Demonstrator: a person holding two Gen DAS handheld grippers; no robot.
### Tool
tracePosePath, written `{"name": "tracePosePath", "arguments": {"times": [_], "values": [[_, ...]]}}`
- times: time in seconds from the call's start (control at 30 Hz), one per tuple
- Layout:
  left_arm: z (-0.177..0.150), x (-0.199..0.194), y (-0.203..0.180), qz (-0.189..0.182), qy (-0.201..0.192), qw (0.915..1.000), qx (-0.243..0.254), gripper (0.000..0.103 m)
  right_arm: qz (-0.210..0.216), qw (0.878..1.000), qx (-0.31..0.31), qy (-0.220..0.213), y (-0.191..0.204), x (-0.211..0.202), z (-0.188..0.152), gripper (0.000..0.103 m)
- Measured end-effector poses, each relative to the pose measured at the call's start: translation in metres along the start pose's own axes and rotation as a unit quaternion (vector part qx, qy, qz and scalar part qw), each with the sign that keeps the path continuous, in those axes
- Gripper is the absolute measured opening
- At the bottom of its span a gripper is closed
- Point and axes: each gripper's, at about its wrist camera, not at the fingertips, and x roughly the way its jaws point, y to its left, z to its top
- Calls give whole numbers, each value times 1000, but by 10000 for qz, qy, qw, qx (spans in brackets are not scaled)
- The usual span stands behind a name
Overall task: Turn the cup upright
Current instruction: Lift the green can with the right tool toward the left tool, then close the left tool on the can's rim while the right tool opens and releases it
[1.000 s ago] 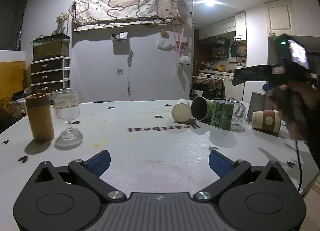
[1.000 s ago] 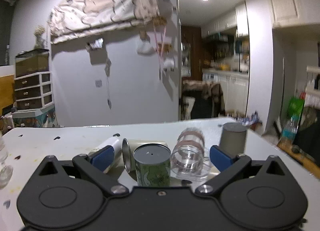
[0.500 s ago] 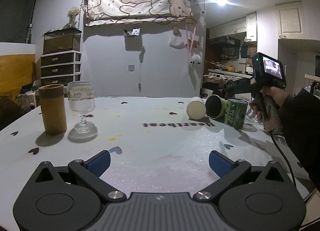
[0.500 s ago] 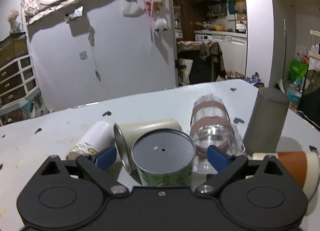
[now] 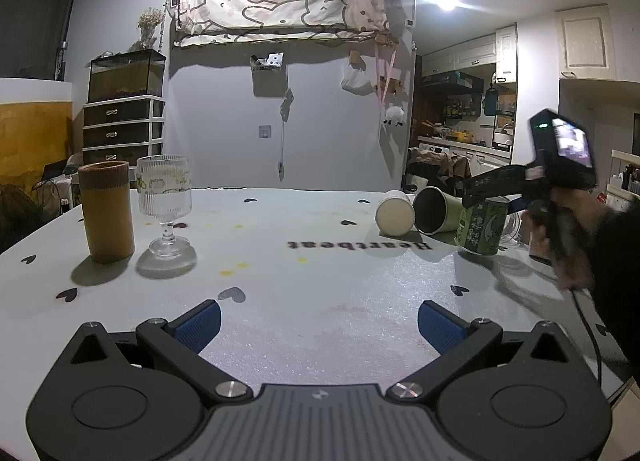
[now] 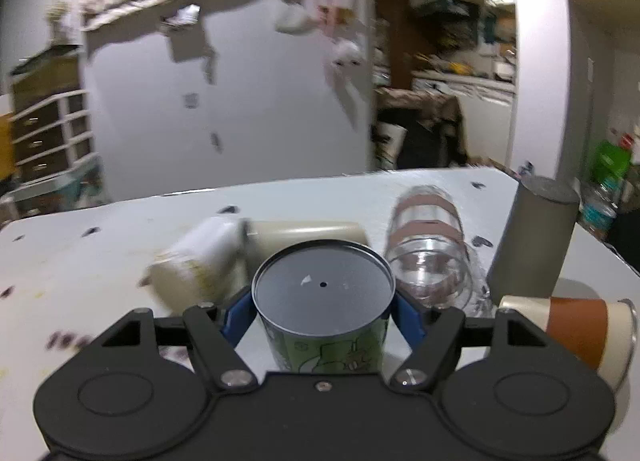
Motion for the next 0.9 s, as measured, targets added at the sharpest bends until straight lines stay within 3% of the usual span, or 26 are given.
{"name": "tracePosePath", "arguments": {"times": [0.2,0.33,0.47,0.57,0.67,0.9], "values": [[1,-1,6,70,-29,9999,-117,103,919,9944,-474,-214,29,-77,-34,74],[3,-4,14,149,-71,9995,-269,103,1798,9799,-824,-251,55,-131,-64,74],[7,-9,21,163,-142,9991,-362,103,2372,9646,-1122,-280,78,-167,-83,74],[11,-13,25,121,-222,9989,-397,103,2609,9562,-1311,-188,94,-180,-100,74],[15,-10,26,-48,-85,9988,-484,103,2563,9577,-1306,-59,101,-175,-113,74],[38,5,18,-991,354,9936,-416,101,2547,9582,-1242,-394,98,-176,-122,74]]}}
